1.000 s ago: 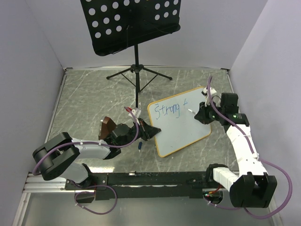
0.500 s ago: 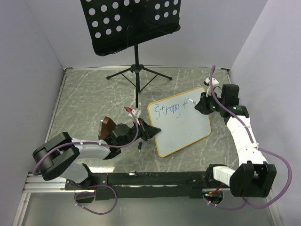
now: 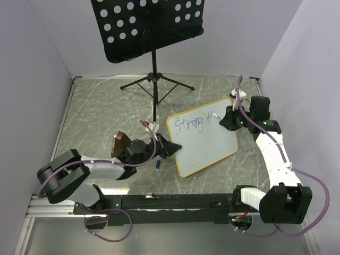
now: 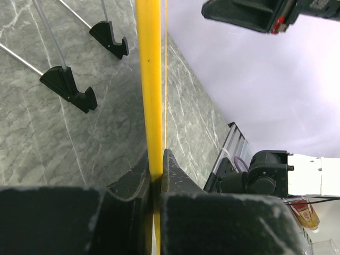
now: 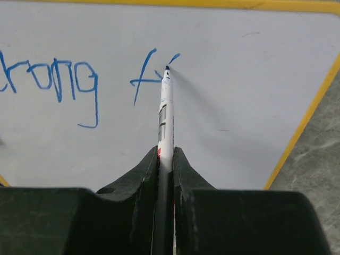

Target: Write a sentence on the whiteboard

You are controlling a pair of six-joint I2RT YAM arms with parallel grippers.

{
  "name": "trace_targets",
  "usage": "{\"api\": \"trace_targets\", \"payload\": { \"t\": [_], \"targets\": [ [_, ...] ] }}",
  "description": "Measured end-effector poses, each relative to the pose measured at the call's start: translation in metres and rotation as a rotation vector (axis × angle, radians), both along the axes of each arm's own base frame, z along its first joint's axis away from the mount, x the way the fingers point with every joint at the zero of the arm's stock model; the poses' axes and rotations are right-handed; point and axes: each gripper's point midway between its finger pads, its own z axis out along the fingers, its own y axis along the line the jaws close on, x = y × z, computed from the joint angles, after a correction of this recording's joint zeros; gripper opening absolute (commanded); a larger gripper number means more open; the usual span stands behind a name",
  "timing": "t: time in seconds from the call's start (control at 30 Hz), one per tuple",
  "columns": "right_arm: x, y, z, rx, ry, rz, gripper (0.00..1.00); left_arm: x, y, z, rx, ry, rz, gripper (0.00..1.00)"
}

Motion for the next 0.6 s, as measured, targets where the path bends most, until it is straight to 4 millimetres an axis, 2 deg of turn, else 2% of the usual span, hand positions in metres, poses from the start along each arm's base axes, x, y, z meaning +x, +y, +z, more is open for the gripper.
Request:
{"api": "trace_targets", "payload": {
  "t": [0.3, 0.6],
  "targets": [
    [-0.031, 0.003, -0.018, -0.006, 0.045, 0.030, 0.00, 0.000, 0.000, 0.000, 0.001, -0.002, 0.000, 0.01],
    [-0.036, 0.004, -0.022, -0.005, 0.058, 0.033, 0.00, 0.000, 0.000, 0.000, 0.001, -0.002, 0.000, 0.01]
  ]
}}
